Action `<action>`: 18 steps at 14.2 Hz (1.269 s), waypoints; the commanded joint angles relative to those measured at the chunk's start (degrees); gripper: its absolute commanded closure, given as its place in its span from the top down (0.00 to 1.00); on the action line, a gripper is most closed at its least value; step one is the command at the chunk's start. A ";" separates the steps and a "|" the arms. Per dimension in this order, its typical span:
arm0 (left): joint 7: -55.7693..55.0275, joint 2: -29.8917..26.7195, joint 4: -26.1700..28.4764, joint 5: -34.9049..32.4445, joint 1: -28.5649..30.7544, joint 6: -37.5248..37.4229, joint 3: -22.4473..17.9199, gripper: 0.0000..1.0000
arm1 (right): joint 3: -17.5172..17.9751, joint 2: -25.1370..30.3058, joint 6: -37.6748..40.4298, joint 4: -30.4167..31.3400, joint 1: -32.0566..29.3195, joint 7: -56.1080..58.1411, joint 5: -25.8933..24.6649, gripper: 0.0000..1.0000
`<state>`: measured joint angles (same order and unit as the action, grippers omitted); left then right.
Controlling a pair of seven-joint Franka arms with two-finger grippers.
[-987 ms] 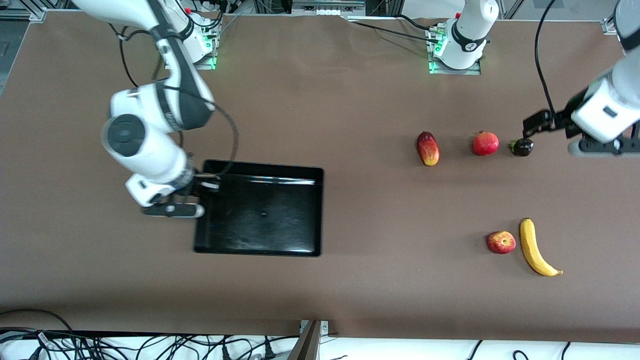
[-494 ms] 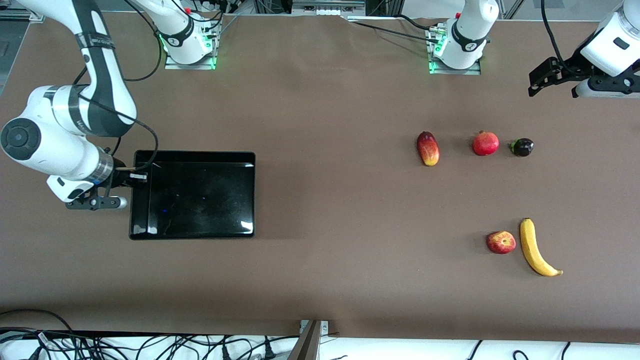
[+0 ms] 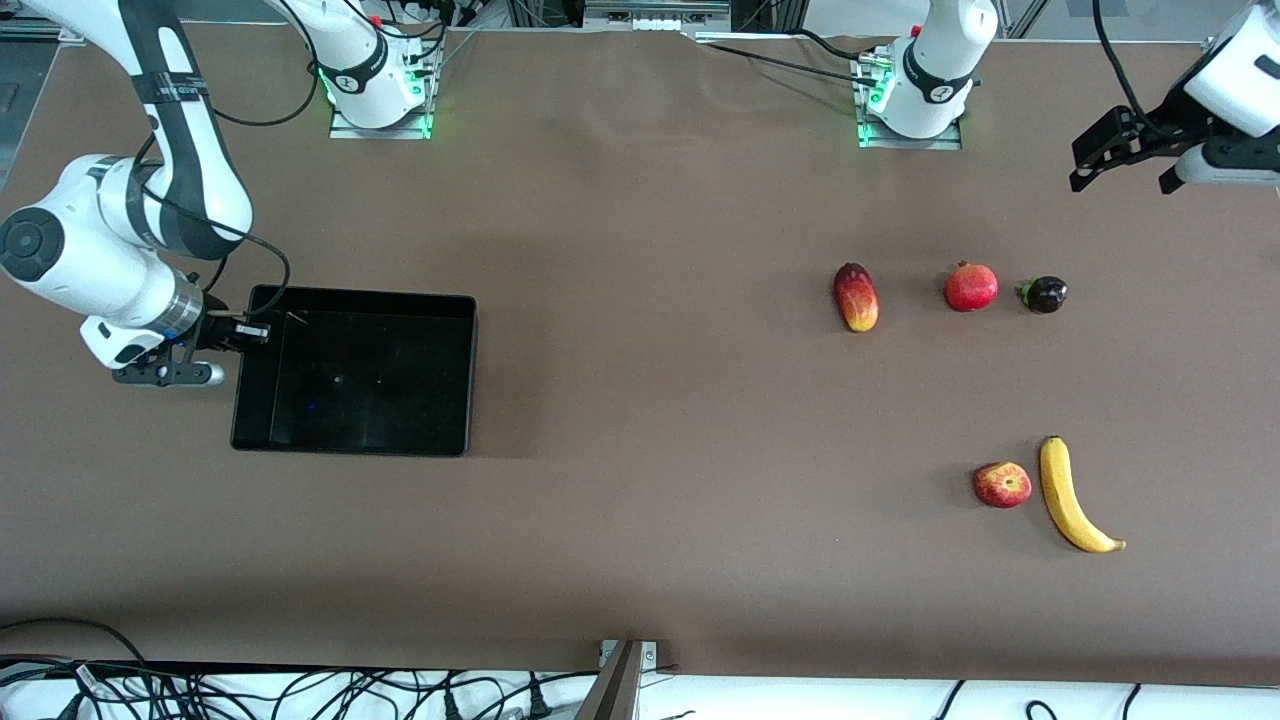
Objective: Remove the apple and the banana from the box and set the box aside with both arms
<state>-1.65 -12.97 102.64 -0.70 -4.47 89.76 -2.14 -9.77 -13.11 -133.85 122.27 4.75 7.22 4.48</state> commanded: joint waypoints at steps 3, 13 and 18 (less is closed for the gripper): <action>1.13 0.23 -4.03 0.61 0.33 -3.36 -0.41 1.00 | -0.34 2.92 -2.91 5.25 -0.18 -2.81 1.59 0.00; 1.13 0.40 -6.58 1.23 1.48 -6.88 -0.23 1.00 | -0.43 4.85 13.03 -4.28 -0.09 -2.91 1.15 1.00; 1.04 0.49 -6.58 1.14 1.56 -6.80 -0.23 1.00 | -0.52 4.67 28.80 -21.35 -0.09 -2.39 -4.45 1.00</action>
<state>-1.65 -13.06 97.44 -0.70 -3.43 84.16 -2.34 -10.24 -7.72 -108.70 105.72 4.74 4.46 3.32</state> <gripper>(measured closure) 0.000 0.000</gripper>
